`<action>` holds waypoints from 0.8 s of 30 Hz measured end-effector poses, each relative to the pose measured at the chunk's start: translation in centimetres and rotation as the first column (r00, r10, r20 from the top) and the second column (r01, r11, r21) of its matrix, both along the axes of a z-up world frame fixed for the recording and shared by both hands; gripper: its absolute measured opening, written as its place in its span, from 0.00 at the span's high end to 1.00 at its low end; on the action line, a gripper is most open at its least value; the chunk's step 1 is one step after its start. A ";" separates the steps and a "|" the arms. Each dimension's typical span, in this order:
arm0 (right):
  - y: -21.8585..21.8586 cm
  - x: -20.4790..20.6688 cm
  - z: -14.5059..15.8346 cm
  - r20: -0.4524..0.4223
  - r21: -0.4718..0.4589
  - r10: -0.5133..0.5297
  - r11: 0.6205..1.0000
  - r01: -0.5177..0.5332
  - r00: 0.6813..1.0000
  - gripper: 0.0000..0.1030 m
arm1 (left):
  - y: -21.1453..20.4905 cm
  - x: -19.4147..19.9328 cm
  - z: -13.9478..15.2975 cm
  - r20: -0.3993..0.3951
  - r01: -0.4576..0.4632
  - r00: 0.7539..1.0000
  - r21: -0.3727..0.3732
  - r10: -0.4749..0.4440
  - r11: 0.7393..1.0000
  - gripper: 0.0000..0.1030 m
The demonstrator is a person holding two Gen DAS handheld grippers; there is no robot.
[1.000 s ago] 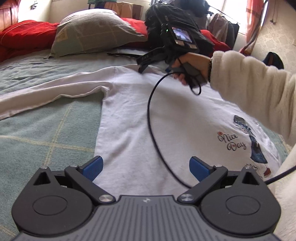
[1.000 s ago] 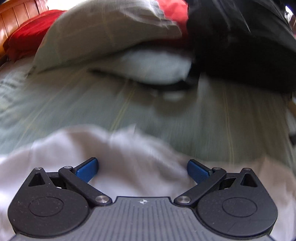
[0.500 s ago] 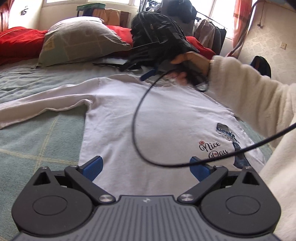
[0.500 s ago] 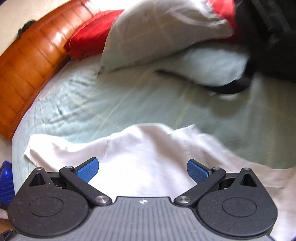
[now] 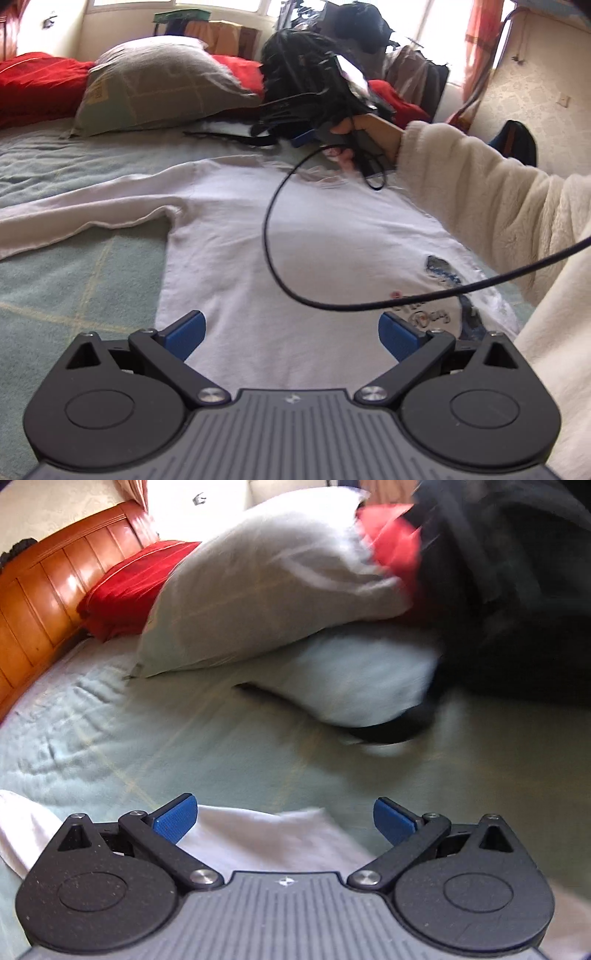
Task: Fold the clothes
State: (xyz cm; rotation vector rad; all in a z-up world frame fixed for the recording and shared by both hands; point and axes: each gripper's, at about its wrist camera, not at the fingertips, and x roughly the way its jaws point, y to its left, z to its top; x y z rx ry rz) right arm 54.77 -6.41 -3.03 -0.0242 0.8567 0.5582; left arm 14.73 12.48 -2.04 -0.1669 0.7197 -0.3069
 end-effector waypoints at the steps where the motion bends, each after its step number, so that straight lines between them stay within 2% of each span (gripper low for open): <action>1: -1.4 -0.3 0.7 0.014 -0.022 -0.012 1.000 0.012 1.000 0.00 | -0.3 0.0 0.1 0.004 0.014 1.000 -0.001 -0.014 1.000 0.03; 3: -4.5 -0.8 1.7 0.009 -0.064 -0.036 0.997 0.036 0.999 0.00 | -0.8 0.0 0.1 0.008 0.045 0.999 -0.006 -0.045 0.999 0.03; 6: -9.5 -1.3 1.4 -0.070 -0.074 -0.097 0.993 0.092 0.993 0.00 | -1.7 0.0 0.0 0.010 0.089 0.996 -0.010 -0.089 0.996 0.03; 10: -13.5 -2.2 -0.5 -0.191 0.016 -0.117 0.992 0.122 0.975 0.00 | -2.2 0.3 -0.4 -0.012 0.093 0.996 0.002 -0.093 0.996 0.03; 12: -13.6 -2.2 -2.0 -0.213 0.017 -0.118 0.992 0.125 0.970 0.00 | -2.2 0.6 -0.5 -0.025 0.083 0.996 0.005 -0.083 0.997 0.03; 14: -12.7 -1.6 -3.3 -0.180 -0.036 -0.150 0.989 0.146 0.972 0.00 | -2.2 0.7 -0.7 -0.038 0.070 0.997 0.016 -0.070 0.997 0.03; 18: -10.7 0.1 -4.4 -0.056 -0.116 -0.188 0.977 0.180 0.981 0.00 | -1.9 1.0 -1.2 -0.071 0.033 0.997 0.048 -0.029 0.998 0.03; 21: -9.5 0.9 -4.3 -0.011 -0.176 -0.197 0.966 0.192 0.980 0.00 | -1.7 1.0 -1.4 -0.091 0.006 0.996 0.076 0.001 0.997 0.03; 24: -9.9 0.4 -3.2 -0.021 -0.154 -0.226 0.963 0.220 0.974 0.00 | -1.7 0.7 -1.4 -0.096 -0.002 0.995 0.114 0.013 0.993 0.03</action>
